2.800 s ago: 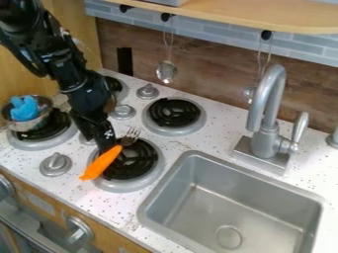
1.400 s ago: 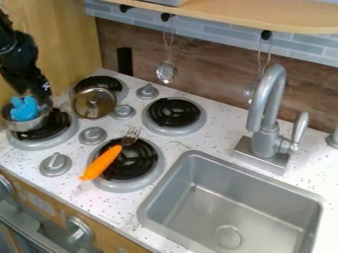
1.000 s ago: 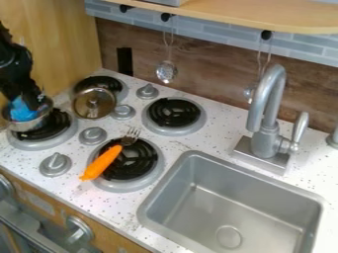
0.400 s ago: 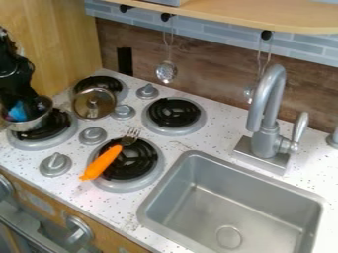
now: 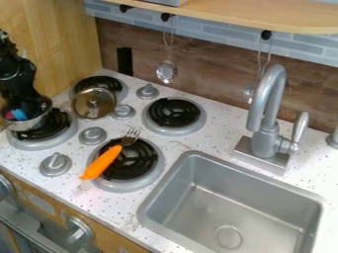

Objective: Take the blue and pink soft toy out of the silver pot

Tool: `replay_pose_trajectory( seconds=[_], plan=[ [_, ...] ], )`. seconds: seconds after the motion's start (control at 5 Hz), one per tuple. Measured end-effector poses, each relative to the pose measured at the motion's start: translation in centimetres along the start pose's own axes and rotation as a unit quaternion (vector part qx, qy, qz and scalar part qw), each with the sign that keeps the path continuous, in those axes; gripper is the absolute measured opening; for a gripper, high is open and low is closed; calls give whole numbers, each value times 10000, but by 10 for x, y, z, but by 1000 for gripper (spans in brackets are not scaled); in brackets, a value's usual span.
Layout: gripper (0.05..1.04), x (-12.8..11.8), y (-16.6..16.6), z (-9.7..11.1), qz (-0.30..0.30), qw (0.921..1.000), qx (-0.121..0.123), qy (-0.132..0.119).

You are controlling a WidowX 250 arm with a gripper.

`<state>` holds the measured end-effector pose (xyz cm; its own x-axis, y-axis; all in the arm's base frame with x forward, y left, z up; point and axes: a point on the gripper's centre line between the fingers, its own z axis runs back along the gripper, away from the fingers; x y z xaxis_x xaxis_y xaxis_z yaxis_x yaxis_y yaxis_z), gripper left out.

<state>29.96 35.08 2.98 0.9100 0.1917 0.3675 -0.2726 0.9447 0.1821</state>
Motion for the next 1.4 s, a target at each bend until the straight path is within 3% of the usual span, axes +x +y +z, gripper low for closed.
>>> replay_pose_trajectory(
  seconds=[0.4,0.8,1.4],
  plan=[
    [273,1,-1,0,-78,10000,-51,-15],
    [231,3,-9,0,-97,9995,-267,-98],
    [231,20,-30,61,-662,9916,-550,-968]
  ],
)
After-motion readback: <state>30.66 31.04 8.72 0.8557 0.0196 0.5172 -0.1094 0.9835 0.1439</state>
